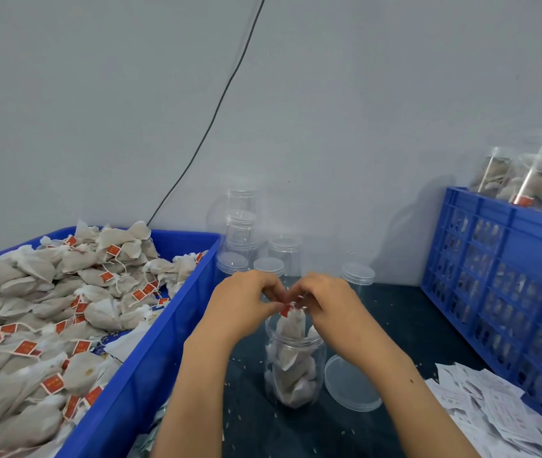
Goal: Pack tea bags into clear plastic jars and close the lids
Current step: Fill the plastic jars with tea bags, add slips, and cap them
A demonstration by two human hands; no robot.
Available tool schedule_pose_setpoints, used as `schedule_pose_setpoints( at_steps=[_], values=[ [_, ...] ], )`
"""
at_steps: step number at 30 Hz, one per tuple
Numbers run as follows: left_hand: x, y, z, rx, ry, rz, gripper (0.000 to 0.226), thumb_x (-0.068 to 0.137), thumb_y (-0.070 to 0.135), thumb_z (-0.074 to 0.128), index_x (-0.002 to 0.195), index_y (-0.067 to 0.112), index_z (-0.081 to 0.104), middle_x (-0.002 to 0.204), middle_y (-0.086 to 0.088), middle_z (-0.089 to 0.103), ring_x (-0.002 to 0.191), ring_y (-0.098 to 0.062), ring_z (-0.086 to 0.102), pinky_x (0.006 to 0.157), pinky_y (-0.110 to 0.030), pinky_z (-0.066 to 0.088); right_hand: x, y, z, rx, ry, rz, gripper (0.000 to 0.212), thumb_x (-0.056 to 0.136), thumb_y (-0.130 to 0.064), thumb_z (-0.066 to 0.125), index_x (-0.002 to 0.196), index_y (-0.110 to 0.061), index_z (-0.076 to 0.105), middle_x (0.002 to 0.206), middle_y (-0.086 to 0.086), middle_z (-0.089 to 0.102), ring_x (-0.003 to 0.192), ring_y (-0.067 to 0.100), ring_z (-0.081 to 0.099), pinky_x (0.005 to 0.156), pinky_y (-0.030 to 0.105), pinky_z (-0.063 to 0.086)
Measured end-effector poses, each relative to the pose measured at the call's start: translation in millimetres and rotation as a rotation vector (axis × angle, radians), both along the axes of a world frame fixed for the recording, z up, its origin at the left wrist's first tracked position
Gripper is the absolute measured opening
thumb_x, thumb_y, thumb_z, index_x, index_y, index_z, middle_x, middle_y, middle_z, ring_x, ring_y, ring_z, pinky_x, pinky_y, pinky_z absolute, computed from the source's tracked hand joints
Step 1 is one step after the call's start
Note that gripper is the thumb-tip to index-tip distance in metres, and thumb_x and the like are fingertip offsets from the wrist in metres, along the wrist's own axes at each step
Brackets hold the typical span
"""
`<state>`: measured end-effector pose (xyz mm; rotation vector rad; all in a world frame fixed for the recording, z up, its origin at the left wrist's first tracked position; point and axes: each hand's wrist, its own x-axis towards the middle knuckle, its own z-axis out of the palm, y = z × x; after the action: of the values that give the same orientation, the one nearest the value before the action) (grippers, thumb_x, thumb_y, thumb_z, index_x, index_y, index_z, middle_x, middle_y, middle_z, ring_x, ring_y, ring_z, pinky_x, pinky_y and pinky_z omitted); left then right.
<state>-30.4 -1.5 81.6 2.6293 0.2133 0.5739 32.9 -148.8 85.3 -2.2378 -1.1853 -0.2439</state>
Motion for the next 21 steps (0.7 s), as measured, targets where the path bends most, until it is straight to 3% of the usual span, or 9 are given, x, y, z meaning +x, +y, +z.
schedule_pose_setpoints(
  at_steps=[2, 4, 7, 12, 14, 17, 19, 21],
  values=[
    [0, -1, -1, 0.017, 0.030, -0.025, 0.020, 0.081, 0.030, 0.075, 0.072, 0.039, 0.060, 0.072, 0.022, 0.059, 0.068, 0.013, 0.052, 0.059, -0.007, 0.037, 1, 1, 0, -0.138, -0.083, -0.013, 0.035, 0.087, 0.001, 0.051, 0.108, -0.020, 0.070, 0.109, 0.000, 0.065, 0.103, 0.017, 0.060, 0.090, 0.033, 0.047],
    [0, 0, -1, 0.007, 0.038, -0.032, 0.018, 0.078, 0.030, 0.077, 0.073, 0.037, 0.061, 0.076, 0.020, 0.060, 0.075, 0.008, 0.053, 0.065, -0.010, 0.041, -1, 1, -1, -0.226, -0.086, -0.022, 0.038, 0.088, 0.001, 0.051, 0.111, -0.022, 0.070, 0.110, 0.000, 0.066, 0.104, 0.019, 0.061, 0.090, 0.035, 0.048],
    [-2, 4, 0, -0.002, -0.001, -0.021, 0.017, 0.078, 0.030, 0.078, 0.077, 0.035, 0.061, 0.084, 0.019, 0.055, 0.082, 0.002, 0.050, 0.065, -0.009, 0.034, -4, 2, 1, -0.381, -0.071, -0.019, 0.045, 0.084, 0.002, 0.048, 0.109, -0.028, 0.071, 0.109, 0.001, 0.069, 0.102, 0.021, 0.063, 0.089, 0.035, 0.050],
    [-5, 14, -4, -0.051, -0.008, 0.022, 0.019, 0.087, 0.016, 0.065, 0.083, 0.034, 0.060, 0.089, 0.017, 0.054, 0.074, 0.005, 0.049, 0.060, -0.008, 0.033, 7, 18, 27, -0.664, 0.140, 0.043, 0.032, 0.086, -0.005, 0.054, 0.107, -0.018, 0.074, 0.111, 0.005, 0.071, 0.104, 0.021, 0.064, 0.092, 0.034, 0.050],
    [-4, 16, -6, -0.091, -0.003, 0.028, 0.018, 0.090, 0.015, 0.062, 0.084, 0.032, 0.060, 0.089, 0.016, 0.057, 0.073, 0.004, 0.051, 0.059, -0.008, 0.035, 11, 30, 31, -0.835, 0.127, 0.035, 0.022, 0.089, -0.013, 0.056, 0.104, -0.010, 0.071, 0.108, 0.008, 0.070, 0.100, 0.025, 0.063, 0.086, 0.036, 0.049],
    [-2, 19, -8, -0.132, 0.010, 0.028, 0.018, 0.092, 0.014, 0.059, 0.086, 0.031, 0.061, 0.091, 0.013, 0.060, 0.078, 0.001, 0.054, 0.062, -0.009, 0.036, 8, 45, 23, -0.999, 0.026, -0.018, 0.018, 0.094, -0.018, 0.048, 0.080, -0.009, 0.054, 0.100, 0.011, 0.061, 0.084, 0.027, 0.054, 0.068, 0.034, 0.042],
    [0, 19, -9, -0.133, 0.027, 0.023, 0.019, 0.093, 0.014, 0.058, 0.086, 0.031, 0.060, 0.091, 0.013, 0.062, 0.080, 0.000, 0.055, 0.062, -0.010, 0.037, 3, 48, 22, -1.031, 0.004, -0.036, 0.015, 0.096, -0.018, 0.044, 0.090, -0.010, 0.055, 0.110, 0.013, 0.061, 0.091, 0.028, 0.055, 0.072, 0.032, 0.040],
    [1, 18, -10, -0.138, 0.034, 0.018, 0.019, 0.094, 0.015, 0.056, 0.086, 0.032, 0.060, 0.093, 0.012, 0.063, 0.081, 0.000, 0.056, 0.063, -0.010, 0.037, 1, 44, 27, -1.016, 0.008, -0.036, 0.026, 0.097, -0.017, 0.043, 0.116, -0.007, 0.059, 0.123, 0.011, 0.061, 0.107, 0.029, 0.058, 0.081, 0.033, 0.042]
  ],
)
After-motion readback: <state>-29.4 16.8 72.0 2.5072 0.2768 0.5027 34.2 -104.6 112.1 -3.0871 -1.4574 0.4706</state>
